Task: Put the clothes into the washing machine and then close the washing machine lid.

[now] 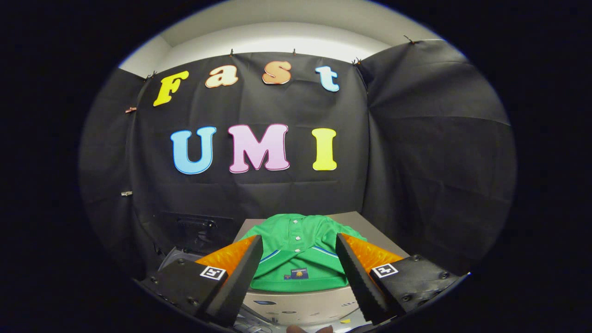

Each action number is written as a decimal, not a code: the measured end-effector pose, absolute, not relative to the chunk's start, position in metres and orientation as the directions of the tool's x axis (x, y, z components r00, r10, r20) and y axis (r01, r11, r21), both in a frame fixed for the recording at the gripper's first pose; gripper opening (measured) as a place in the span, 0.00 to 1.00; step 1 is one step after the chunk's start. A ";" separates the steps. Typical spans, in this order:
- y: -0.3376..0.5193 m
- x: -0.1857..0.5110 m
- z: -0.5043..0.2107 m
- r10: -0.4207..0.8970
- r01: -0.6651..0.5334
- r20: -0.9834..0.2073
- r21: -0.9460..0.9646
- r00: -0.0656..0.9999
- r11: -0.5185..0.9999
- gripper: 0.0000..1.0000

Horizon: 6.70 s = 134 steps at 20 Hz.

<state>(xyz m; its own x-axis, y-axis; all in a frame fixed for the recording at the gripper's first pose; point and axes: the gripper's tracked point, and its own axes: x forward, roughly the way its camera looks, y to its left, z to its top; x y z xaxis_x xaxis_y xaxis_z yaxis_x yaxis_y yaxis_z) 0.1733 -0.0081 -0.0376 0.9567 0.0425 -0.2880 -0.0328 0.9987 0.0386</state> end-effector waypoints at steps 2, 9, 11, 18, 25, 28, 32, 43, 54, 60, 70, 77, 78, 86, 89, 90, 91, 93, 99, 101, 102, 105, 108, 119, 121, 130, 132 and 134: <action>-0.004 0.196 -0.035 0.051 -0.035 -0.300 0.059 0.952 0.998 0.99; 0.006 0.265 -0.060 0.036 -0.034 -0.424 0.014 0.905 0.999 0.98; 0.005 0.283 -0.076 0.013 -0.028 -0.468 -0.026 0.883 0.999 0.99; -0.001 0.312 -0.139 -0.038 -0.002 -0.604 -0.066 0.796 0.998 0.99; 0.001 0.315 -0.187 -0.008 -0.025 -0.690 -0.037 0.723 0.999 0.99; 0.004 0.312 -0.186 0.022 0.013 -0.698 0.045 0.716 0.999 0.45; 0.005 0.311 -0.174 0.017 0.045 -0.701 0.070 0.713 0.997 0.12; 0.039 0.310 -0.060 0.052 -0.012 -0.619 0.069 0.784 0.998 0.12; 0.177 0.286 0.002 0.223 -0.165 -0.557 0.153 0.800 0.974 0.12; 0.268 0.271 -0.022 0.313 -0.229 -0.578 0.216 0.754 0.949 0.12; 0.366 0.255 -0.132 0.360 -0.287 -0.652 0.222 0.667 0.932 0.12; 0.390 0.249 -0.238 0.334 -0.298 -0.734 0.186 0.592 0.936 0.12; 0.391 0.248 -0.252 0.326 -0.298 -0.739 0.176 0.590 0.938 0.12; 0.387 0.248 -0.351 0.261 -0.280 -0.778 0.114 0.572 0.953 0.12; 0.380 0.251 -0.376 0.230 -0.270 -0.786 0.083 0.575 0.959 0.12; 0.378 0.252 -0.382 0.218 -0.271 -0.787 0.067 0.578 0.960 0.12; 0.376 0.253 -0.388 0.206 -0.270 -0.787 0.052 0.582 0.961 0.13; 0.375 0.255 -0.395 0.202 -0.274 -0.784 0.043 0.587 0.961 0.16; 0.368 0.251 -0.408 0.153 -0.248 -0.796 0.004 0.586 0.969 0.98; 0.369 0.252 -0.406 0.149 -0.248 -0.784 -0.006 0.602 0.969 0.98; 0.371 0.251 -0.402 0.154 -0.253 -0.774 -0.008 0.614 0.968 0.98; 0.380 0.261 -0.374 0.191 -0.270 -0.702 -0.001 0.686 0.963 0.98; 0.382 0.267 -0.335 0.222 -0.273 -0.607 0.009 0.763 0.962 0.99; 0.396 0.344 -0.212 0.303 -0.271 -0.313 0.142 0.900 0.952 0.98; 0.396 0.362 -0.202 0.286 -0.248 -0.300 0.158 0.910 0.956 0.99; 0.406 0.432 -0.215 0.214 -0.182 -0.367 0.120 0.905 0.976 0.99; 0.413 0.442 -0.227 0.220 -0.189 -0.409 0.115 0.886 0.975 0.99; 0.421 0.443 -0.239 0.233 -0.207 -0.438 0.108 0.868 0.972 0.99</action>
<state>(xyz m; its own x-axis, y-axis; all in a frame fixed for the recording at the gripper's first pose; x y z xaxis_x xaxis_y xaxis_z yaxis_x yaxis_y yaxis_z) 0.4432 0.4213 -0.2393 0.8680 0.2330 -0.4384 -0.2065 0.9725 0.1080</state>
